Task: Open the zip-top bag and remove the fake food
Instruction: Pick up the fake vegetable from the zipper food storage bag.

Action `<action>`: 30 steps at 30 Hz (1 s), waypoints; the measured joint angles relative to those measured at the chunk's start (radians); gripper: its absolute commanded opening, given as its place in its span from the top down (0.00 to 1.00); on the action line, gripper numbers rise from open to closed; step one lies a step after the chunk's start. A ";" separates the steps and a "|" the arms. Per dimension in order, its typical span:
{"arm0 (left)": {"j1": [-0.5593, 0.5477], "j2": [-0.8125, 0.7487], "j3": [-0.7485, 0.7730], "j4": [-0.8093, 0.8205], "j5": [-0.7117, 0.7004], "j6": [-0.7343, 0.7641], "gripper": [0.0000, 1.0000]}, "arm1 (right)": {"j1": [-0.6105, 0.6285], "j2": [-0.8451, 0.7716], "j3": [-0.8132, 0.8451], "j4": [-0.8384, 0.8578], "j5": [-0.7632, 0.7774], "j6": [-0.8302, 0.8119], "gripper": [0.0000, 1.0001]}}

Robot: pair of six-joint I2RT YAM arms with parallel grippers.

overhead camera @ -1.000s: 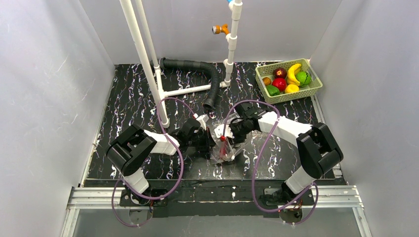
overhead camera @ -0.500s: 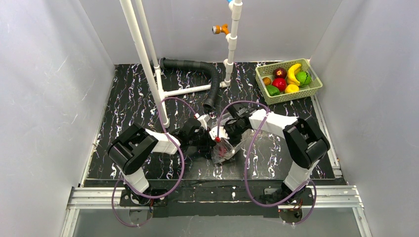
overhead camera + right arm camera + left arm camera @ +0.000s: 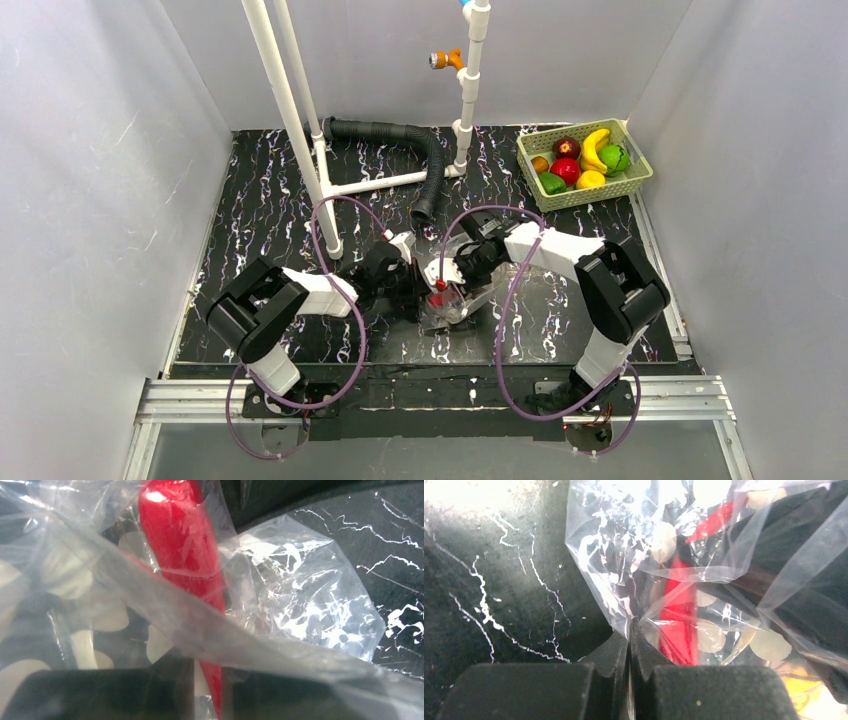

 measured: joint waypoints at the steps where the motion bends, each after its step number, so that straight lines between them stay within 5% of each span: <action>1: 0.000 -0.006 -0.004 -0.002 -0.008 0.000 1.00 | 0.000 -0.008 -0.006 -0.001 0.000 0.008 0.90; 12: 0.001 -0.054 -0.031 -0.033 -0.066 0.001 1.00 | 0.006 -0.251 -0.048 -0.086 -0.040 0.034 0.92; 30: 0.019 -0.215 -0.066 -0.177 -0.159 0.069 1.00 | 0.019 -0.381 -0.099 -0.135 0.012 0.048 0.92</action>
